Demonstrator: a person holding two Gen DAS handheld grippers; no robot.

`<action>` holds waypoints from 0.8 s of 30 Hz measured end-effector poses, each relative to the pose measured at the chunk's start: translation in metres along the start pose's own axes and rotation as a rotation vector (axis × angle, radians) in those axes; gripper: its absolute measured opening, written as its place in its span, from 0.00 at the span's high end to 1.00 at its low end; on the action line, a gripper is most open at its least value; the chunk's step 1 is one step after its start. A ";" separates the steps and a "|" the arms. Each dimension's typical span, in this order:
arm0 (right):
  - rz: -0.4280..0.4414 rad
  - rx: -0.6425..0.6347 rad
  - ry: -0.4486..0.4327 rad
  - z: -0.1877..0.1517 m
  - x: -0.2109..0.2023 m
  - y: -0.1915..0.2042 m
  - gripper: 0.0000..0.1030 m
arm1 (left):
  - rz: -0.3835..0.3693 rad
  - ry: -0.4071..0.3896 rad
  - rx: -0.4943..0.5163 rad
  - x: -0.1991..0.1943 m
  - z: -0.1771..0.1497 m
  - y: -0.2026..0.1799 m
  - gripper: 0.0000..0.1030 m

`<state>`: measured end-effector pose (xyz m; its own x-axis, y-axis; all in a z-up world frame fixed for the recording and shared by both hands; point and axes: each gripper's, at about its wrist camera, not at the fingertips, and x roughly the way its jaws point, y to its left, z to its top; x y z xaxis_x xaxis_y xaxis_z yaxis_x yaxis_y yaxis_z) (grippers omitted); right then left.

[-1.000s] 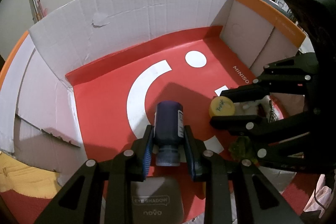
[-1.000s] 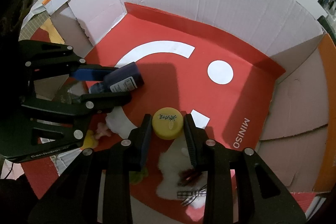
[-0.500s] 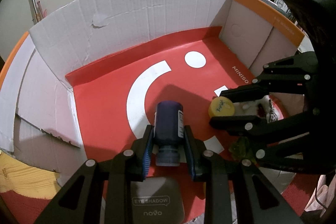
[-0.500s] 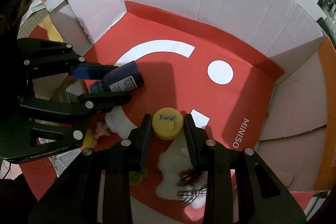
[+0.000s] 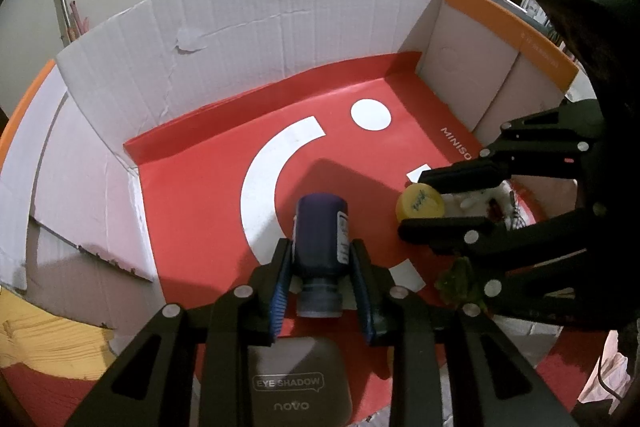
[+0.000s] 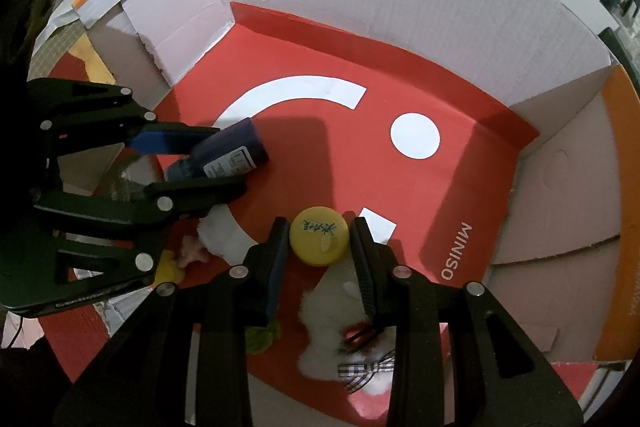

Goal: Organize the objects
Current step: 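Lower the bottle and jar onto the box floor and open both tools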

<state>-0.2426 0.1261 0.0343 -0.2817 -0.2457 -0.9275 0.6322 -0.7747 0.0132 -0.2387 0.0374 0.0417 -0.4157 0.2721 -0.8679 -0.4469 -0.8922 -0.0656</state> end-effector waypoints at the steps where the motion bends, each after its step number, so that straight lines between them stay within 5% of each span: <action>1: 0.000 0.002 0.001 0.000 0.000 0.000 0.70 | -0.001 0.000 -0.002 -0.001 0.000 0.000 0.69; 13: 0.006 0.017 -0.009 0.003 -0.006 0.002 0.70 | -0.003 -0.004 -0.006 -0.003 0.001 -0.001 0.62; 18: 0.000 0.018 -0.026 0.003 -0.011 0.005 0.53 | 0.002 -0.006 -0.006 -0.001 0.003 -0.002 0.62; 24: -0.013 0.013 -0.037 -0.007 -0.023 0.012 0.52 | -0.001 -0.010 -0.014 0.000 0.004 -0.001 0.62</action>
<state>-0.2237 0.1264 0.0534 -0.3162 -0.2567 -0.9133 0.6189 -0.7855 0.0065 -0.2413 0.0396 0.0441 -0.4230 0.2768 -0.8628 -0.4362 -0.8968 -0.0739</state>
